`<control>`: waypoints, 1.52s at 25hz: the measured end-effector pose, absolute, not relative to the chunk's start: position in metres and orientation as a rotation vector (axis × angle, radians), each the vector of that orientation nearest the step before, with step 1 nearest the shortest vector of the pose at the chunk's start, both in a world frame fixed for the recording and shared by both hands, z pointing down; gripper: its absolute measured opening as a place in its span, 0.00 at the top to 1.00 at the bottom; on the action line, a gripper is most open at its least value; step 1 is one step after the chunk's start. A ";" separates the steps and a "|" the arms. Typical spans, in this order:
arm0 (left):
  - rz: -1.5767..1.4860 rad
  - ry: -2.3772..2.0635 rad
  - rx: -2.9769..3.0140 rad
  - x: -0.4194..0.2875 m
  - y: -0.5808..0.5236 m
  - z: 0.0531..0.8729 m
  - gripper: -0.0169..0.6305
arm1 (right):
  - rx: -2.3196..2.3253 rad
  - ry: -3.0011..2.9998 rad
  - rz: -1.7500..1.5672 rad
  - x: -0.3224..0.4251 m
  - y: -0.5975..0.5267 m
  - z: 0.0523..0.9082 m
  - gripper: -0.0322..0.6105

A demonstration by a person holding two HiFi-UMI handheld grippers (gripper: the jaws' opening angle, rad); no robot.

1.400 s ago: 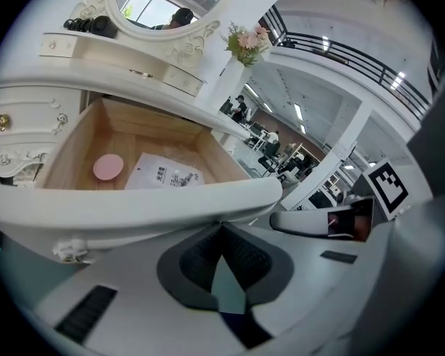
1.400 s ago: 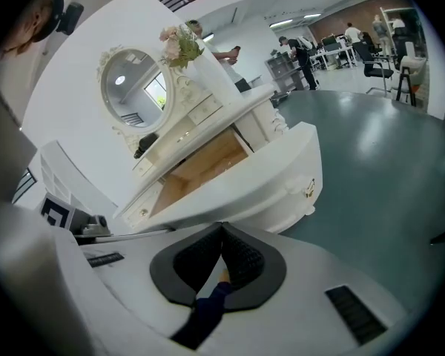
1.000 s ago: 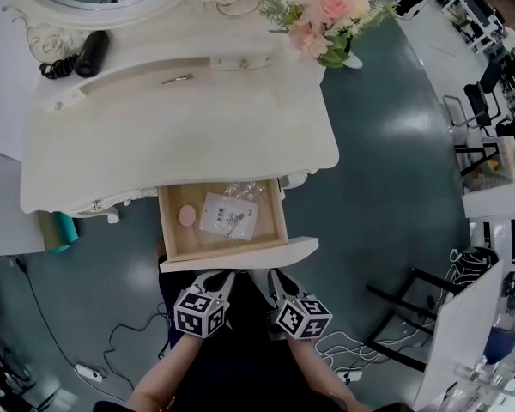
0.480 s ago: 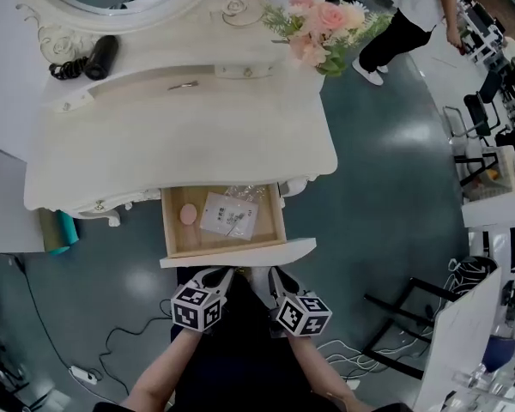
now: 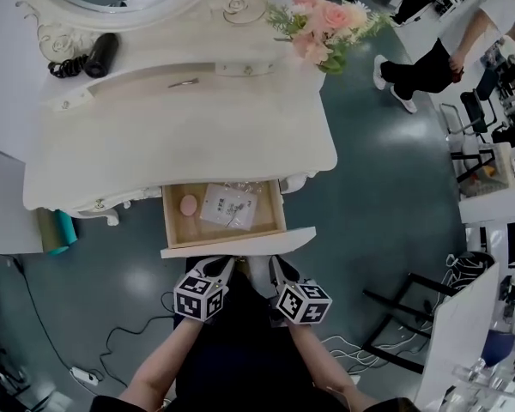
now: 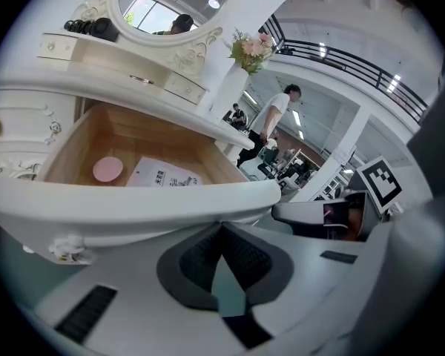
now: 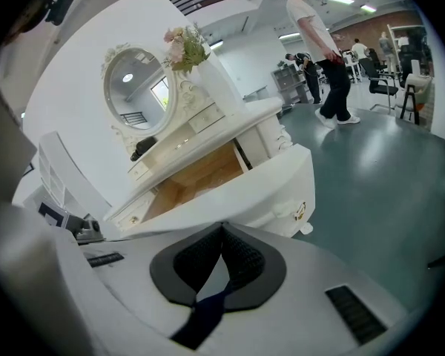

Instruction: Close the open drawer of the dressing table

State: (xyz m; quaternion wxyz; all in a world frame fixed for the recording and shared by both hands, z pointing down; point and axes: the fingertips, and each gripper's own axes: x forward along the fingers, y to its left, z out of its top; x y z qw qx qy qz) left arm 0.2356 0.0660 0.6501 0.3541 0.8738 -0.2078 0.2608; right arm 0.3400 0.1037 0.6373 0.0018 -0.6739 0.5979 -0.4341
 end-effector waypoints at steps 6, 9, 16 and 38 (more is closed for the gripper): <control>0.691 -0.517 2.262 0.242 0.054 0.650 0.98 | -2.125 1.880 -1.360 0.346 0.092 0.637 0.92; 0.699 -0.522 2.269 0.244 0.045 0.650 0.98 | -2.131 1.888 -1.348 0.348 0.083 0.636 0.92; 0.688 -0.540 2.269 0.248 0.027 0.650 0.98 | -2.130 1.906 -1.329 0.351 0.064 0.635 0.92; 0.699 -0.561 2.286 0.263 -0.033 0.649 0.98 | -2.134 1.916 -1.335 0.367 0.005 0.634 0.92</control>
